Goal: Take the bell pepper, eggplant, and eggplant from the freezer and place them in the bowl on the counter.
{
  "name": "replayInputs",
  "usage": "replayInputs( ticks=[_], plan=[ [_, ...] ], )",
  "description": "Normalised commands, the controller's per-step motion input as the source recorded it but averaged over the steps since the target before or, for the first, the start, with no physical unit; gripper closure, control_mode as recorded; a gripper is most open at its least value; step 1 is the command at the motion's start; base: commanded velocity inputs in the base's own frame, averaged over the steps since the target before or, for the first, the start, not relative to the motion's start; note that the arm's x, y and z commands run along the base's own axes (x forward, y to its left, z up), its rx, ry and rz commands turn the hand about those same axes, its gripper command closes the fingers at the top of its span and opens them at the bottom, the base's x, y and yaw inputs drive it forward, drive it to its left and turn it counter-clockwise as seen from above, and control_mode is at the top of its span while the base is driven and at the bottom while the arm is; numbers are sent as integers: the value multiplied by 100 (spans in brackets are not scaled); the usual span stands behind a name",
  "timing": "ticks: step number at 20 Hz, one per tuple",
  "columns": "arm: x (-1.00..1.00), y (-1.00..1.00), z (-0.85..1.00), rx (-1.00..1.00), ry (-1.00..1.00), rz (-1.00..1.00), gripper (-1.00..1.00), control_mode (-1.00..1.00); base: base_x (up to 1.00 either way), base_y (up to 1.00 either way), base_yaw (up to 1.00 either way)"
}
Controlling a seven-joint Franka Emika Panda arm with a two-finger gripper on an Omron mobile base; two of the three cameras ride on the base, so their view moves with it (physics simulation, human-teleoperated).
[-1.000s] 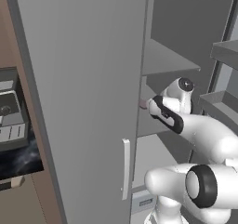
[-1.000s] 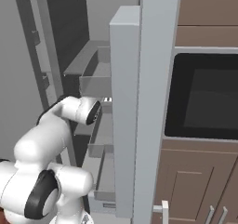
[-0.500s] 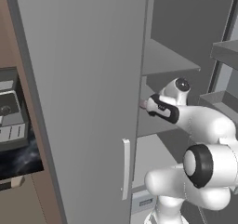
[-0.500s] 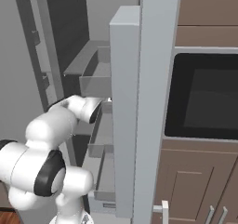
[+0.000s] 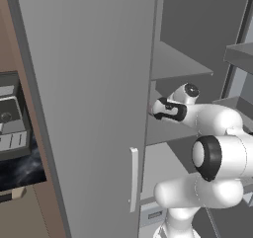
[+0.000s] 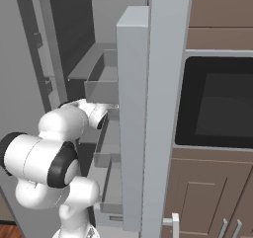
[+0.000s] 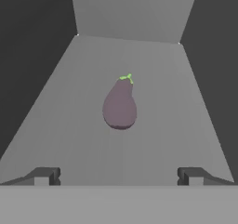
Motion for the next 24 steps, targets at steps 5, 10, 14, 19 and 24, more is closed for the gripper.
replayInputs(
  ticks=[5, 10, 14, 19, 24],
  plan=[
    [8, 0, -14, 0, 0, 0, -100, -100, 0, 0, 0],
    [13, 0, -1, 0, 0, 0, -100, -100, 0, 0, 0],
    [25, 0, -1, 0, 0, 0, -100, -100, 0, 0, 0],
    [29, 0, -3, 0, 0, 0, -100, -100, 0, 0, 0],
    [25, 0, -3, 0, 0, 0, -100, -100, 0, 0, 0]
  ],
)
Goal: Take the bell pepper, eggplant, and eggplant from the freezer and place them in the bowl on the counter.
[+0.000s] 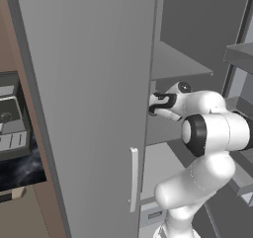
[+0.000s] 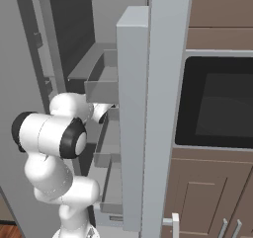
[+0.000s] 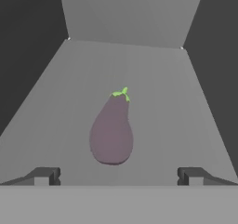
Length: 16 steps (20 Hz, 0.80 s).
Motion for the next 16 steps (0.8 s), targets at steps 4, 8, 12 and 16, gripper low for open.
replayInputs(
  ticks=[4, 8, 12, 16],
  plan=[
    [15, 0, 0, 0, 0, 0, -100, -100, 0, 0, 0],
    [15, 0, -3, 0, 0, 0, -100, -100, 0, 0, 0],
    [23, 3, -22, 0, 0, 0, -100, -100, 0, 0, 0],
    [14, 4, -31, 0, 4, 0, -100, -100, 0, 0, 0]
  ],
)
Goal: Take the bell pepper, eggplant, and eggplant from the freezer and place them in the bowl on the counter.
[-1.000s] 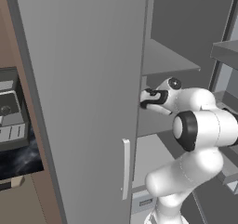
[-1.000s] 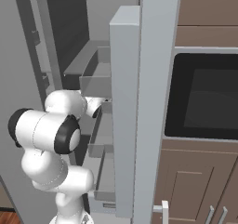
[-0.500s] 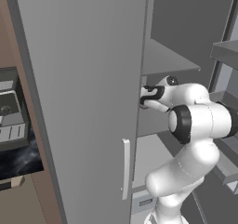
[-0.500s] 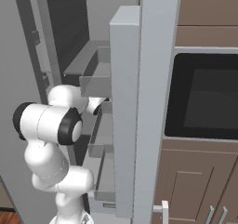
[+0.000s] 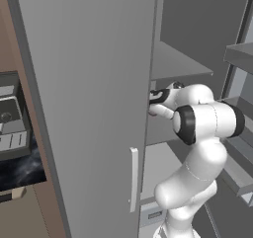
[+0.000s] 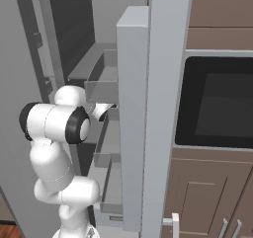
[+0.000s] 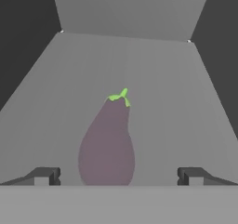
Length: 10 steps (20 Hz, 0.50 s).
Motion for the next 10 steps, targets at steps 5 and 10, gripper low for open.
replayInputs(
  ticks=[5, 10],
  plan=[
    [8, 1, -19, 0, 2, 0, -100, -100, 0, 0, 0],
    [1, 0, -9, 0, 0, 0, -100, -100, 0, 0, 0]
  ],
)
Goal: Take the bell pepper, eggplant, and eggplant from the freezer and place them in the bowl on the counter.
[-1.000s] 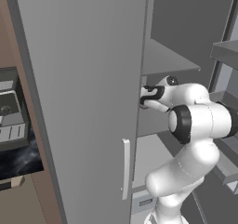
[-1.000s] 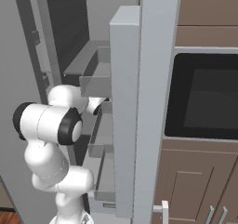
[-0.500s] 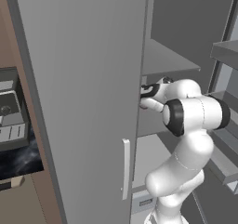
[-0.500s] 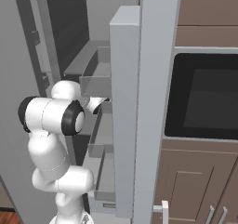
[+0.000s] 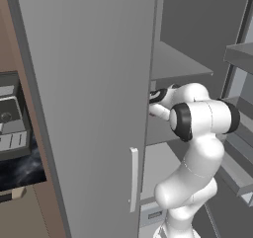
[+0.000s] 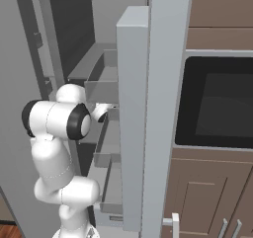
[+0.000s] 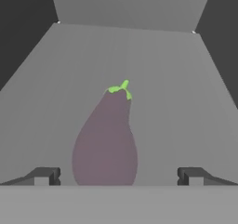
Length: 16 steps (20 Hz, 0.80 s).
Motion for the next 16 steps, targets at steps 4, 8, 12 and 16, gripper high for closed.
replayInputs(
  ticks=[4, 8, 12, 16],
  plan=[
    [1, 3, -4, 0, 0, 0, -100, -100, 0, 0, 0],
    [11, 12, -7, 0, 0, 0, -100, -100, 0, 0, 0],
    [13, 3, -4, 0, 0, 0, -100, -100, 0, 0, 0],
    [11, 0, -5, 0, 0, 0, -100, -100, 0, 0, 0]
  ],
)
